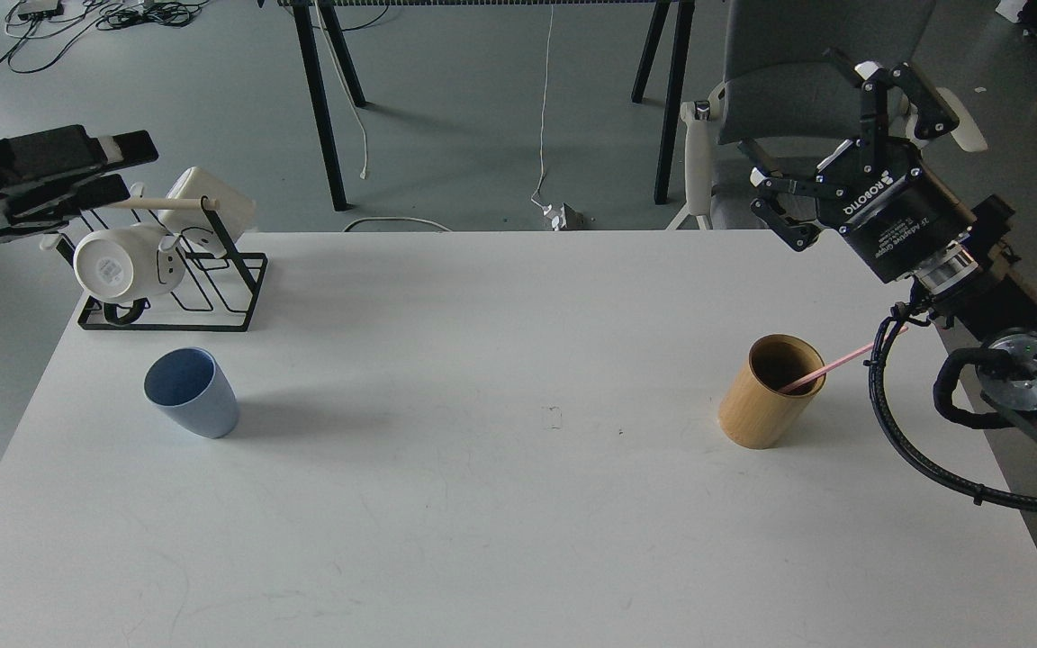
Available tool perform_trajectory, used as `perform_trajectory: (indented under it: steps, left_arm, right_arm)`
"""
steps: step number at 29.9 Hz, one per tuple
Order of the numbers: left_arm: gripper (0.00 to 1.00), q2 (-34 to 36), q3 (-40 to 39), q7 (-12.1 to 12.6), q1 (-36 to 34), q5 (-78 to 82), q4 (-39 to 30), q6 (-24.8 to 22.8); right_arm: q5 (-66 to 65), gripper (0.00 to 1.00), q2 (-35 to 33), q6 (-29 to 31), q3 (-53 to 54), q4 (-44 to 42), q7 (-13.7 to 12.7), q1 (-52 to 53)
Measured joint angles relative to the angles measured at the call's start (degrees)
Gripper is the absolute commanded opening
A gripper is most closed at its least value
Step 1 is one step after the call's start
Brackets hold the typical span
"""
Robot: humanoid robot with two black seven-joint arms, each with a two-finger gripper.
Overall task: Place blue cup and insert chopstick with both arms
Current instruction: 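Move the left gripper down beside the light blue cup, then close the left gripper around the light blue cup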
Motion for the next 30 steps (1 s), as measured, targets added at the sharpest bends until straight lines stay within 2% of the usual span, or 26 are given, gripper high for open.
perform_trajectory:
  steps: [5,10,15,22,30]
  left_arm:
    - [1.00,0.53,4.07,0.00,0.50,16.05,5.77,0.01]
    - [0.99,-8.34,9.93,0.00,0.50,24.59,17.35,0.02]
    - [0.99,-16.38,12.04,0.00,0.53,29.17,26.56,0.02]
    - [0.98,-19.99,13.13,0.00,0.60,30.04,30.12,0.01]
    - [0.95,-22.30,13.47,0.01,0.51,29.72,30.61,0.53]
  right_arm:
    - [-0.03,0.97,0.09,0.00,-0.10,-0.85,0.00,-0.33]
    - [-0.04,0.97,0.10,0.00,-0.05,-0.91,0.00,-1.27]
    - [-0.09,0.97,0.10,0.00,0.11,-0.89,0.00,-1.73]
    - [-0.10,0.97,-0.06,0.00,0.46,-0.84,0.00,-2.83]
    - [-0.10,0.97,-0.08,0.00,0.47,-0.91,0.00,-3.36]
